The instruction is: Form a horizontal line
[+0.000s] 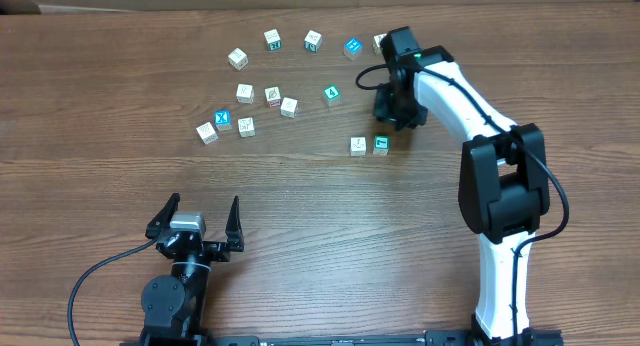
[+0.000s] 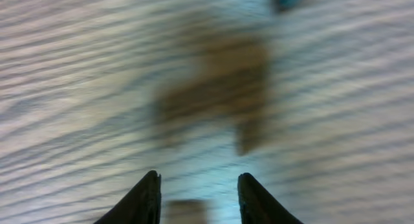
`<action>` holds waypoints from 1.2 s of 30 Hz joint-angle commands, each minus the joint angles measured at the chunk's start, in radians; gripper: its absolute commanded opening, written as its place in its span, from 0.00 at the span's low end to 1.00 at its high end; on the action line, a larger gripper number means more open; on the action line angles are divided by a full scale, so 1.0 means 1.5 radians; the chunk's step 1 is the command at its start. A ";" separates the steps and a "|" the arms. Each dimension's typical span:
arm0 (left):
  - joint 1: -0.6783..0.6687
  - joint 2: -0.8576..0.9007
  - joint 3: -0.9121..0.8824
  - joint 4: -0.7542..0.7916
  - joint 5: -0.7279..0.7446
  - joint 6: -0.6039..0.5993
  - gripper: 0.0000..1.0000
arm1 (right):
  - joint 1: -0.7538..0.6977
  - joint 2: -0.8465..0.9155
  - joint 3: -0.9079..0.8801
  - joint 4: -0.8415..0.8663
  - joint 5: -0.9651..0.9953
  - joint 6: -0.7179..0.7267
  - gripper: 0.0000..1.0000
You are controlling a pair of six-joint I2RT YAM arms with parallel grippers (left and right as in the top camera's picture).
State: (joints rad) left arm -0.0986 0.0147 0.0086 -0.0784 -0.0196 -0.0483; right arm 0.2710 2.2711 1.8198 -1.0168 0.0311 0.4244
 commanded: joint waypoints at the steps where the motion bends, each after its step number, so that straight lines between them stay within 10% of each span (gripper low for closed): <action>1: -0.002 -0.007 -0.003 0.002 -0.004 0.013 1.00 | -0.008 -0.002 -0.005 -0.015 0.013 0.014 0.29; 10: -0.002 -0.007 -0.003 0.002 -0.004 0.013 0.99 | -0.003 -0.002 -0.032 -0.030 -0.006 0.013 0.06; 36: -0.002 -0.007 -0.003 0.002 -0.004 0.013 1.00 | 0.014 -0.002 -0.032 -0.056 -0.075 0.014 0.05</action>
State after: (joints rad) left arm -0.0986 0.0147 0.0086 -0.0784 -0.0196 -0.0483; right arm 0.2886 2.2711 1.7763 -1.1011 -0.0746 0.4442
